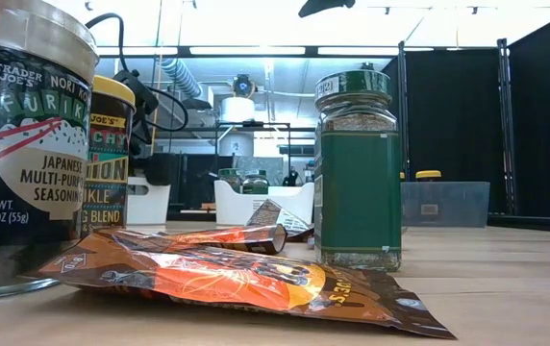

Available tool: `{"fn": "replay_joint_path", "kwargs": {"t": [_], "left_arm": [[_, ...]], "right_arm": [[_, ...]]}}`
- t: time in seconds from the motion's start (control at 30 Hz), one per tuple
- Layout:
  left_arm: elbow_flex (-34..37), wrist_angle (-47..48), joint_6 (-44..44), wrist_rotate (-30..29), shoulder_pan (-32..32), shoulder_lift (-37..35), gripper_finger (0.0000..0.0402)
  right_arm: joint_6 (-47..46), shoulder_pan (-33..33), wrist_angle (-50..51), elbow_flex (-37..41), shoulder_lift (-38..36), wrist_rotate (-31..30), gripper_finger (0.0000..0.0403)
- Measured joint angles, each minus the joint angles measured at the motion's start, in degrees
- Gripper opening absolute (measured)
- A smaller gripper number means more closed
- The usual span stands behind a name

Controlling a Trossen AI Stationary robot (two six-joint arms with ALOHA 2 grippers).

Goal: Sort spices by type
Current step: Put the right gold seasoning bottle into the left white bin

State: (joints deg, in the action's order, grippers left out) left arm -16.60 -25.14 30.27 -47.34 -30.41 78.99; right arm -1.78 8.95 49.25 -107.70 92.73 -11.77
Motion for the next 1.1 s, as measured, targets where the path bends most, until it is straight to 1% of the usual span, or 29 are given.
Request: {"fn": "replay_joint_path", "kwargs": {"t": [0.2, 0.37, 0.53, 0.7, 0.9, 0.97, 1.1], "left_arm": [[-0.07, 0.62, 0.63, 0.92, -0.01, -0.07, 0.0344], [-0.07, 0.54, -0.48, 2.30, -0.01, -0.60, 0.0346], [0.09, 1.27, -2.21, 4.60, 0.04, -3.83, 0.0347], [0.09, 4.06, -3.13, 4.32, 0.01, -6.48, 0.0347], [0.07, 4.47, -3.98, 3.42, -0.02, -6.69, 0.0347], [0.07, 4.74, -3.12, 3.55, -0.60, -6.54, 0.0347], [-0.09, 7.78, 0.79, 5.83, -3.49, -6.59, 0.0347]], "right_arm": [[0.00, 0.00, 0.14, 0.00, 0.00, 0.00, 0.0286], [0.02, 0.00, 0.18, 0.00, 0.00, 0.48, 0.0283], [0.23, 0.01, 0.27, 0.00, 0.00, 1.11, 0.0284], [0.38, 0.00, 0.24, 0.00, 0.00, 1.16, 0.0281], [0.89, 0.01, 0.24, 0.00, 0.00, 1.18, 0.0280], [0.90, 0.02, 0.24, 0.00, 0.00, 1.20, 0.0280], [0.92, 0.00, 0.24, 0.00, 0.00, 1.29, 0.0277]]}}
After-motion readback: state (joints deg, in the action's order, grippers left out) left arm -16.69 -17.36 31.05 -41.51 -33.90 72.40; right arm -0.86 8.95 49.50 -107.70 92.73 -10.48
